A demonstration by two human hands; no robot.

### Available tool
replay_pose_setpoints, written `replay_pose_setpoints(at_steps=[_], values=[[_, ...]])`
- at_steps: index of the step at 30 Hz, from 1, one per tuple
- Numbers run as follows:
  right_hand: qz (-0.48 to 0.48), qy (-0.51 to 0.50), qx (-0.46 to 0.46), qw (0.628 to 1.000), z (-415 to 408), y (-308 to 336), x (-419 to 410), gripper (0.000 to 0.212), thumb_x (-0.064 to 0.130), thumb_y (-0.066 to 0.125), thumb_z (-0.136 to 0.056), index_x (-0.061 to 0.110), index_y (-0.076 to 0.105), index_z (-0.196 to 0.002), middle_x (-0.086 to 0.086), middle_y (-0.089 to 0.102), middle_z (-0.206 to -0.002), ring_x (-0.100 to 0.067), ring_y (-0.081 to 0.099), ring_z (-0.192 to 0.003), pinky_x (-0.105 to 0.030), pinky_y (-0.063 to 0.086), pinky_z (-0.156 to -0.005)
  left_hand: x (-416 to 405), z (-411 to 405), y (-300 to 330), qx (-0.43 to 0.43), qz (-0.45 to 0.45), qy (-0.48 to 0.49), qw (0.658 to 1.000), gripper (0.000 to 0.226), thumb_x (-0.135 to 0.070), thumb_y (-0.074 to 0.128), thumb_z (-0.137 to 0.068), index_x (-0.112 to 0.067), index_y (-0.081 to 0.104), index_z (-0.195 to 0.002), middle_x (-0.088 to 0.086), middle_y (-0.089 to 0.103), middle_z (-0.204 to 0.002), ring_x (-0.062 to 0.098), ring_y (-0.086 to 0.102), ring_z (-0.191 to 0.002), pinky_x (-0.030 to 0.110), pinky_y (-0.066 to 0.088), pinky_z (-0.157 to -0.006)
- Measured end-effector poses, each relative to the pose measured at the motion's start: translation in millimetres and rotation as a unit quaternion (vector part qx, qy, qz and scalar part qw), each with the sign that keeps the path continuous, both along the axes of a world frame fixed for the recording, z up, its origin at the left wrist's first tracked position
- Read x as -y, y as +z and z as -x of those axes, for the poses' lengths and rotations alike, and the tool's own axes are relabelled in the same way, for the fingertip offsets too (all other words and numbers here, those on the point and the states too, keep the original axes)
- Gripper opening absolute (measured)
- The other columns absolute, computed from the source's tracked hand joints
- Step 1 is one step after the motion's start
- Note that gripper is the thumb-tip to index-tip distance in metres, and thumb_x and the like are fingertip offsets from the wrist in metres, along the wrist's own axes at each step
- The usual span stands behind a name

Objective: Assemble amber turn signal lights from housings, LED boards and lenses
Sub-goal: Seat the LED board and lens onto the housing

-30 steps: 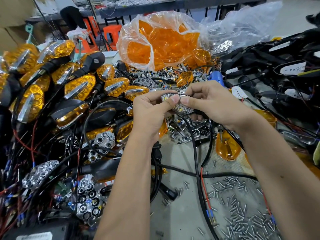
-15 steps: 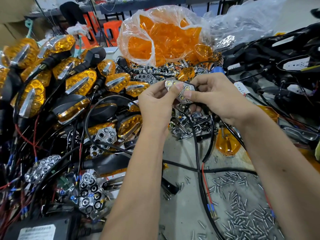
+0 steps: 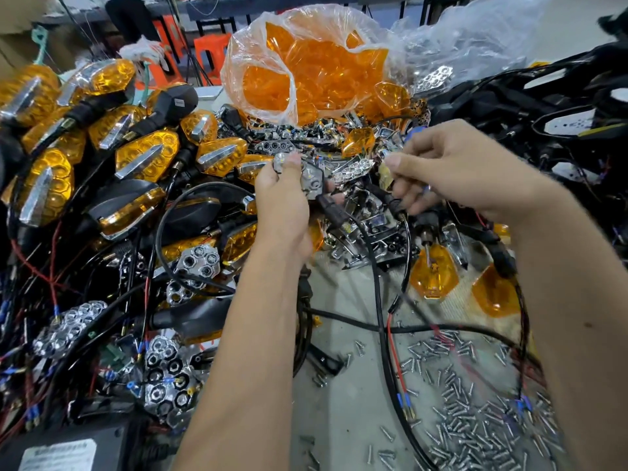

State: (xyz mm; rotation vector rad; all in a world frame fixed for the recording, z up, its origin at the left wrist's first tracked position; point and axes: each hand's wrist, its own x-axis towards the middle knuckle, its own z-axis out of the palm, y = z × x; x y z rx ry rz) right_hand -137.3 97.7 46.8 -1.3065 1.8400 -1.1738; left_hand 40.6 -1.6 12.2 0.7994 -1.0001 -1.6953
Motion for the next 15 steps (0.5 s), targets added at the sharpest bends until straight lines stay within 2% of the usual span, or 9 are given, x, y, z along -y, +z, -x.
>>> replay_pose_setpoints(at_steps=[2,3,5,7,8,10,12,13,15], values=[[-0.121,-0.018,-0.034,0.992,14.9,7.4,-9.7,0.044,0.034,0.069,-0.098,-0.009,0.065,-0.087,-0.016,0.07,-0.069,-0.024,0.065,-0.055,-0.028,0.059,-0.051,-1.5,2.4,-1.3,0.011,-0.001,-0.013,1.0,0.016,-0.018,0.043,-0.112,-0.01,0.043,-0.098,0.014,0.053,-0.089,0.015,0.056,-0.054,0.025,0.045,-0.044],[-0.194,-0.023,-0.042,0.98,19.3,11.5,-15.4,0.044,0.033,0.069,-0.097,-0.009,0.064,-0.086,-0.018,0.066,-0.066,-0.024,0.061,-0.052,-0.027,0.056,-0.047,-3.2,4.1,-1.8,0.019,0.001,-0.022,1.0,0.014,-0.017,0.042,-0.112,-0.01,0.042,-0.099,0.015,0.05,-0.094,0.015,0.054,-0.053,0.024,0.042,-0.042],[-0.313,-0.016,-0.048,0.949,20.5,17.3,-23.1,0.037,0.026,0.074,-0.094,-0.008,0.063,-0.087,-0.019,0.065,-0.064,-0.024,0.061,-0.048,-0.025,0.052,-0.042,-8.0,7.3,-1.4,0.028,0.0,-0.045,0.999,0.012,-0.016,0.042,-0.111,-0.005,0.044,-0.117,0.021,0.044,-0.113,0.015,0.052,-0.054,0.023,0.039,-0.042],[-0.38,0.011,-0.072,0.922,13.1,17.0,-25.0,0.034,0.026,0.079,-0.089,-0.003,0.062,-0.089,-0.017,0.073,-0.068,-0.023,0.071,-0.052,-0.026,0.054,-0.045,-11.9,10.9,-2.5,0.045,-0.004,-0.06,0.997,0.038,-0.014,0.042,-0.111,0.001,0.032,-0.144,0.023,0.041,-0.131,0.014,0.052,-0.053,0.023,0.038,-0.042],[-0.412,0.034,-0.119,0.903,10.0,14.1,-23.8,0.038,0.034,0.081,-0.087,0.0,0.064,-0.088,-0.015,0.076,-0.071,-0.021,0.075,-0.059,-0.027,0.057,-0.053,-14.5,13.6,-3.2,0.048,-0.004,-0.069,0.996,0.044,-0.014,0.041,-0.111,0.001,0.026,-0.149,0.02,0.038,-0.132,0.015,0.051,-0.053,0.023,0.037,-0.042],[-0.445,0.068,-0.223,0.865,2.9,8.7,-19.6,0.046,0.051,0.082,-0.081,0.006,0.071,-0.084,-0.005,0.079,-0.074,-0.015,0.078,-0.071,-0.031,0.058,-0.075,-20.1,17.4,-4.1,0.05,-0.013,-0.08,0.995,0.044,-0.012,0.042,-0.111,-0.001,0.025,-0.15,0.016,0.036,-0.124,0.016,0.052,-0.053,0.022,0.038,-0.042],[-0.432,0.066,-0.248,0.865,1.8,6.4,-17.8,0.042,0.045,0.084,-0.082,0.005,0.075,-0.093,-0.002,0.079,-0.075,-0.016,0.078,-0.076,-0.035,0.058,-0.087,-24.0,19.8,-5.1,0.033,-0.031,-0.102,0.994,0.033,-0.01,0.042,-0.111,-0.003,0.034,-0.141,0.017,0.045,-0.114,0.017,0.056,-0.054,0.022,0.039,-0.043],[-0.425,0.061,-0.238,0.871,3.2,6.1,-18.3,0.04,0.036,0.084,-0.084,0.002,0.073,-0.101,-0.003,0.079,-0.074,-0.016,0.078,-0.073,-0.033,0.059,-0.083,-24.8,19.8,-4.9,0.021,-0.036,-0.113,0.993,0.026,-0.009,0.043,-0.11,-0.004,0.037,-0.135,0.016,0.051,-0.107,0.017,0.058,-0.055,0.022,0.04,-0.043],[-0.417,0.057,-0.225,0.879,7.2,10.3,-23.4,0.037,0.02,0.084,-0.086,-0.003,0.068,-0.11,-0.007,0.078,-0.073,-0.015,0.077,-0.063,-0.026,0.056,-0.064,-24.3,17.8,-3.4,-0.008,-0.055,-0.127,0.99,0.019,-0.007,0.044,-0.11,-0.005,0.04,-0.128,0.013,0.057,-0.095,0.018,0.058,-0.056,0.022,0.04,-0.042]])
